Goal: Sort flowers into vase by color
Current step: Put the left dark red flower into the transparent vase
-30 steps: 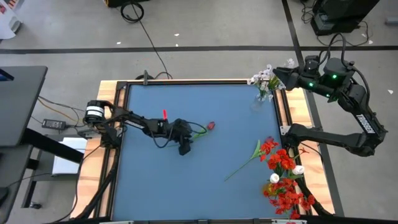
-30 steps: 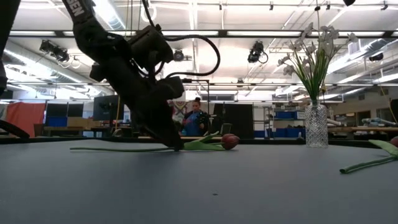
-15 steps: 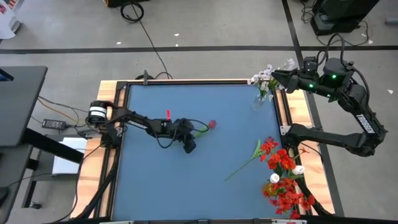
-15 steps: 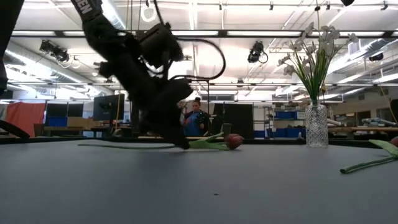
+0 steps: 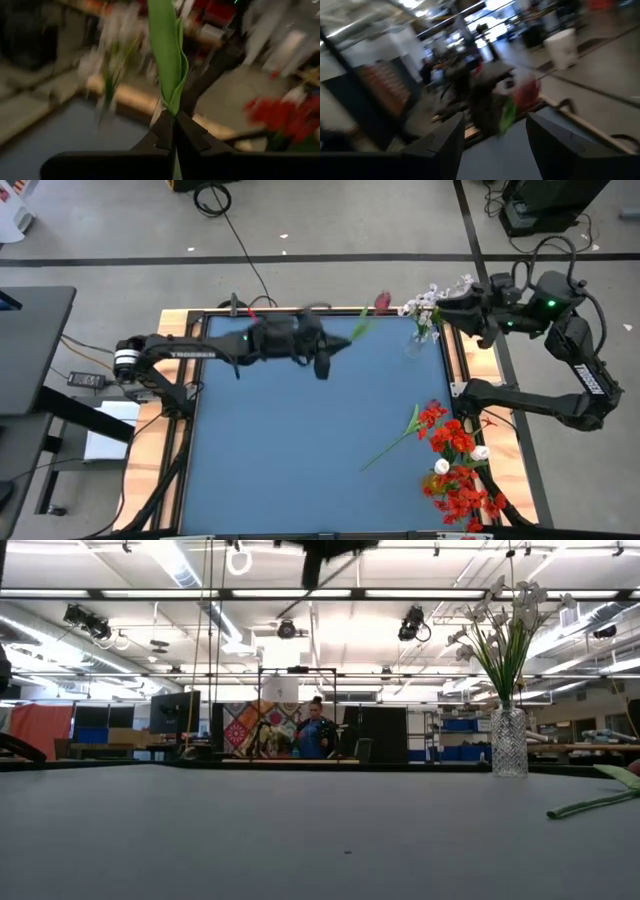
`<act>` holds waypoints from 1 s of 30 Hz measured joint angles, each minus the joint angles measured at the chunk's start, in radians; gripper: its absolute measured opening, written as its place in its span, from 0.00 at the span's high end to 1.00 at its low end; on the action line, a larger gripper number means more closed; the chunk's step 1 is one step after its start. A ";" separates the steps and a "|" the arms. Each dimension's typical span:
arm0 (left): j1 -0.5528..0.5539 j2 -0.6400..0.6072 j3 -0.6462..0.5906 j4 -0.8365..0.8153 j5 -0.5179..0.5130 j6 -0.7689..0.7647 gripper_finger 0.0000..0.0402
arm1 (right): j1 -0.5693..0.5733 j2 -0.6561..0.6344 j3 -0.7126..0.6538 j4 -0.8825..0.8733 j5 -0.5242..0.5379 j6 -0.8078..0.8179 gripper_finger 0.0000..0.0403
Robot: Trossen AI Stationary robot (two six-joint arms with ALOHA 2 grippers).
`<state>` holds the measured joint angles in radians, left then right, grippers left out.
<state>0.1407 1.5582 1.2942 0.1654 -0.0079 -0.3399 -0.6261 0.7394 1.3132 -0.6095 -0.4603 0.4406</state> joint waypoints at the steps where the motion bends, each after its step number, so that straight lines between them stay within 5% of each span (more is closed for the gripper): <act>1: 0.008 -0.002 0.032 0.003 0.028 0.022 0.97 | 0.009 0.008 0.000 0.009 -0.030 -0.001 0.46; 10: 0.045 0.065 0.180 0.170 0.310 -0.022 0.98 | 0.175 0.138 0.000 0.110 -0.068 -0.030 0.46; 19: 0.071 0.085 0.187 0.279 0.319 -0.124 0.98 | 0.326 0.256 0.000 0.286 0.125 -0.105 0.46; 30: 0.065 0.085 0.187 0.280 0.321 -0.144 0.98 | 0.395 0.372 0.000 0.445 0.211 -0.104 0.49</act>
<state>0.2055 1.6428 1.4811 0.4450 0.3126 -0.4835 -0.2309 1.1115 1.3128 -0.1648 -0.2490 0.3367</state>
